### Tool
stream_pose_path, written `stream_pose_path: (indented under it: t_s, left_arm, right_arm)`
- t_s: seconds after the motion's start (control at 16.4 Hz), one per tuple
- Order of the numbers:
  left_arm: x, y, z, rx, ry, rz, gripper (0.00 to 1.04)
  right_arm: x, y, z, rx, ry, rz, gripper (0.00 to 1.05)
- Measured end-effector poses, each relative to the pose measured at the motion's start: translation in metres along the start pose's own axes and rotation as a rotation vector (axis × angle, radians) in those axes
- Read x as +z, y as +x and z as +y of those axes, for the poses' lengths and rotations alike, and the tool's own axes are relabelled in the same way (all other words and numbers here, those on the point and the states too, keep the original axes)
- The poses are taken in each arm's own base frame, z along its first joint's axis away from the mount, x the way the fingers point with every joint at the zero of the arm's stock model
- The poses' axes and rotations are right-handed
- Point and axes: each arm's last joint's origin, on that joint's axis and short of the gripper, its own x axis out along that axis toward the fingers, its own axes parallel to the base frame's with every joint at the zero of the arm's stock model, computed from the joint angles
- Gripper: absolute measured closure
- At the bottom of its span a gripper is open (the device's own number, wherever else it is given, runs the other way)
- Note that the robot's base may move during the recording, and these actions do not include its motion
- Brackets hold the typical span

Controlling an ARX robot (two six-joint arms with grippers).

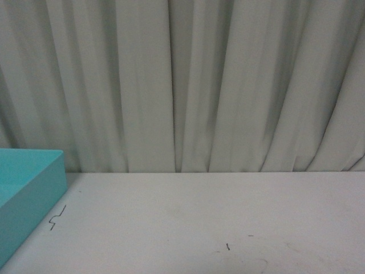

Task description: Wind up and store yellow beetle toy

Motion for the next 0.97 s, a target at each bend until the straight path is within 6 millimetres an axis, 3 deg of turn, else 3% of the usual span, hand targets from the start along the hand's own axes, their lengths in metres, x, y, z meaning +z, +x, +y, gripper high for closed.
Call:
stream_pose_path:
  t_s: [0.49, 0.67, 0.79, 0.97]
  left_arm:
    - [-0.0008, 0.0000, 0.0000, 0.001, 0.000, 0.008, 1.03]
    - [-0.0008, 0.0000, 0.0000, 0.001, -0.001, 0.008, 0.78]
    - [-0.0008, 0.0000, 0.0000, 0.001, -0.001, 0.008, 0.54]
    - [-0.0008, 0.0000, 0.0000, 0.001, -0.001, 0.008, 0.31]
  right_arm:
    - [0.0001, 0.0000, 0.0000, 0.000, 0.000, -0.001, 0.07]
    - [0.0001, 0.0000, 0.0000, 0.000, 0.000, -0.001, 0.07]
    - [0.0001, 0.0000, 0.0000, 0.000, 0.000, -0.001, 0.07]
    - [0.0001, 0.0000, 0.0000, 0.000, 0.000, -0.001, 0.07]
